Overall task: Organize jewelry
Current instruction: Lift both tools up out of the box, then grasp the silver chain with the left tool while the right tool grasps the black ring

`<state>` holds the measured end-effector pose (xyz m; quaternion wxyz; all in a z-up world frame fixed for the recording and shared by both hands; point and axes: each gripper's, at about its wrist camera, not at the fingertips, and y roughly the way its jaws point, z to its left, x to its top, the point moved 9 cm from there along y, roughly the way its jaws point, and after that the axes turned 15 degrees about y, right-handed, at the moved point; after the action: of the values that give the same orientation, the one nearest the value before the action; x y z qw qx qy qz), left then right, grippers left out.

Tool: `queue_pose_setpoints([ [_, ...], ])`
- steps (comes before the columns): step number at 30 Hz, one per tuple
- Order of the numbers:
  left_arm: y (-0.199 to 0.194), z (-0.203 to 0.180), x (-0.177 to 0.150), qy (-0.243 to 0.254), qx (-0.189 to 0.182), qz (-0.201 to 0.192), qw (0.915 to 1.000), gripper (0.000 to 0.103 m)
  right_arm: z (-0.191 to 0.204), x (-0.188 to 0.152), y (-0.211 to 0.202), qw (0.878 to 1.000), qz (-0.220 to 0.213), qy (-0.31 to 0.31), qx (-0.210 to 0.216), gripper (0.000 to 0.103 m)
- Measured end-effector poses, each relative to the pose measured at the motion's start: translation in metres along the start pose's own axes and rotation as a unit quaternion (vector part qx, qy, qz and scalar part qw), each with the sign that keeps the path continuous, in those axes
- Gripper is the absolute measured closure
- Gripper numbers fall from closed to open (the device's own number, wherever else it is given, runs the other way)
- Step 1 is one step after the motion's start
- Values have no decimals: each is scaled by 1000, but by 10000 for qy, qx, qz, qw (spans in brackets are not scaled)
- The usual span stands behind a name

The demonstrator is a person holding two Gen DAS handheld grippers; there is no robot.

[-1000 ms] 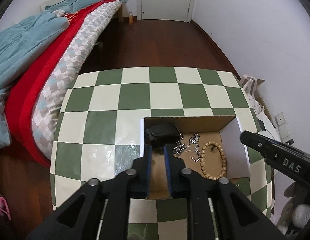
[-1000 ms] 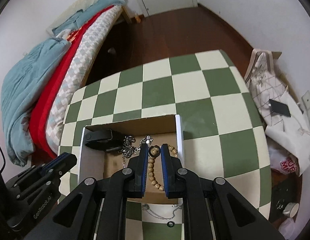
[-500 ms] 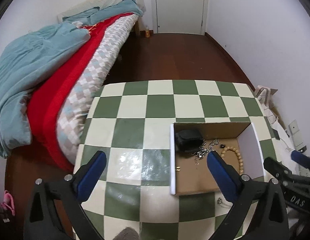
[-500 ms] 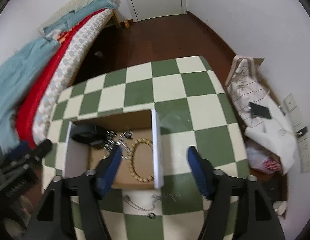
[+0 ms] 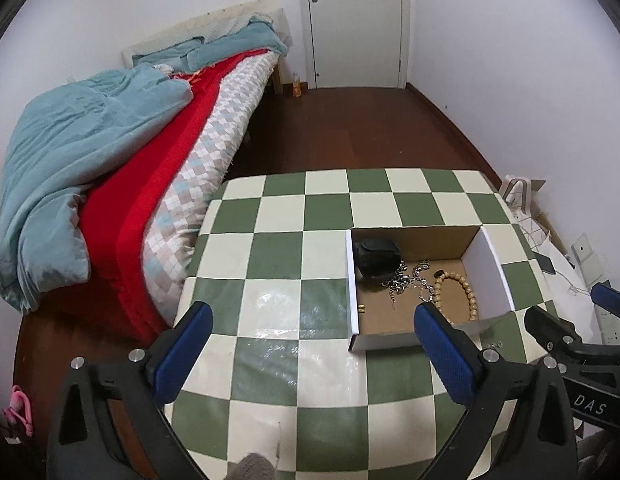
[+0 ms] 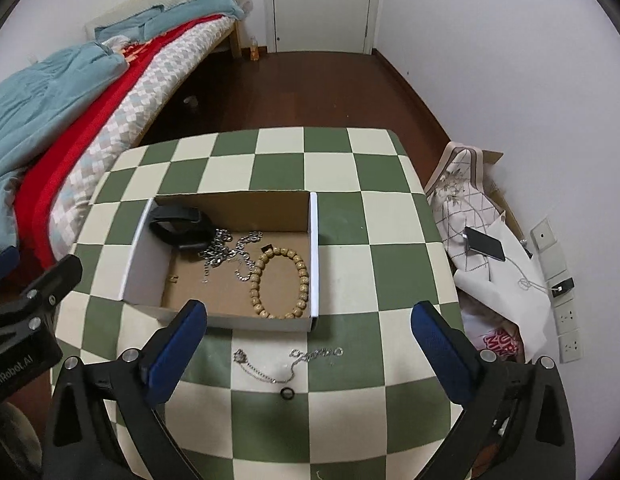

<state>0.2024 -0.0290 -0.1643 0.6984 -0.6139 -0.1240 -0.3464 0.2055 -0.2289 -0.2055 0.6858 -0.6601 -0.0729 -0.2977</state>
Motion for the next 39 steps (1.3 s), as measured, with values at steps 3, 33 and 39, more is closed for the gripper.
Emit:
queue_pose_setpoints([
  [3,-16,2,-1,-17,6,-131,9999,0,-1,-3,-16,9999,-135,-16,24,0],
  [33,24,-4,-91,286,1450,611,9871,0,-35,-120,64,9950,330,699,639,39],
  [39,34,-22,-84,282,1168,648,9906,0,-19,-124,80,9991,146,197,347,89],
])
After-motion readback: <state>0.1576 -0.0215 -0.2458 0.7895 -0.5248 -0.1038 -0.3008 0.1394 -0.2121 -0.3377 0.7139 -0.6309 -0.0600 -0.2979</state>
